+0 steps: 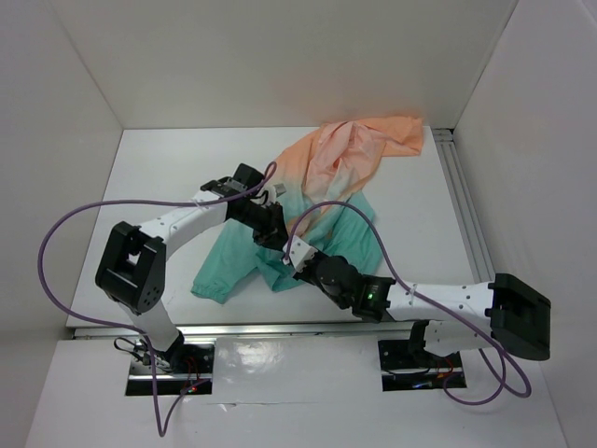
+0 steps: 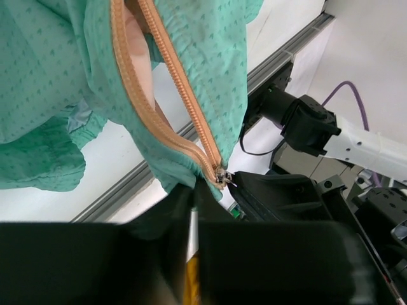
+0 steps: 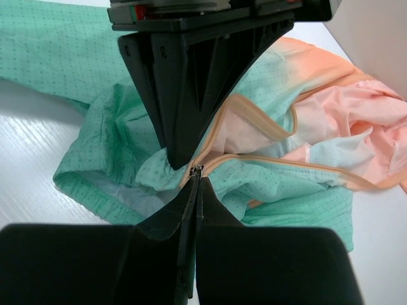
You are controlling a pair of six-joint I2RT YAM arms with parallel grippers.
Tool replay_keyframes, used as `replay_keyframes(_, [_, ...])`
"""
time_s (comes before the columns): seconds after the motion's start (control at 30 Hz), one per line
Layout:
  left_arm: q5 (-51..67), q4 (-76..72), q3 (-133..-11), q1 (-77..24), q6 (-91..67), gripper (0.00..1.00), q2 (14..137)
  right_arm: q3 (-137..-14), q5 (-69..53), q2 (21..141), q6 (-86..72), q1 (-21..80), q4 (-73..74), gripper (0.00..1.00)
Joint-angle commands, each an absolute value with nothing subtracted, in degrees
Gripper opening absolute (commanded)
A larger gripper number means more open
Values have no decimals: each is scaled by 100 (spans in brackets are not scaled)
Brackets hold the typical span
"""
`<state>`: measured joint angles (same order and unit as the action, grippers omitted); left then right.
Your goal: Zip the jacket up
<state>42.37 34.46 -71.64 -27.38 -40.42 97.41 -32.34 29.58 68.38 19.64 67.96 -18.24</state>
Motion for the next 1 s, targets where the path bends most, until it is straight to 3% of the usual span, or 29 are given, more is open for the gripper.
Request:
replay_keyframes(0.0, [4456, 3480, -7348, -2681, -3999, 22, 9572, -3533, 2742, 6794, 1819, 6768, -1837, 0])
replay_keyframes(0.03, [4395, 3480, -7348, -2611, -3999, 35, 9571, -3533, 2742, 6794, 1819, 6768, -1785, 0])
replay_keyframes(0.17, [4325, 3480, -7233, -2558, -4192, 56, 9300, -3533, 2742, 6794, 1767, 6768, -1784, 0])
replay_keyframes(0.53, [3815, 2752, -6181, -2558, -5229, 56, 8438, -3533, 2742, 6794, 1600, 6768, -1731, 0])
replay_keyframes(0.7, [3271, 2208, -5529, -2663, -5931, 71, 7920, -3533, 2742, 6847, 1547, 6715, -1731, 0])
replay_keyframes(0.87, [2980, 1452, -4949, -2795, -6477, 69, 7559, -3533, 2742, 6899, 1547, 6715, -1731, 0])
replay_keyframes(0.97, [2787, 533, -4422, -2909, -6827, 63, 7226, -3533, 2742, 6899, 1547, 6715, -1731, 0])
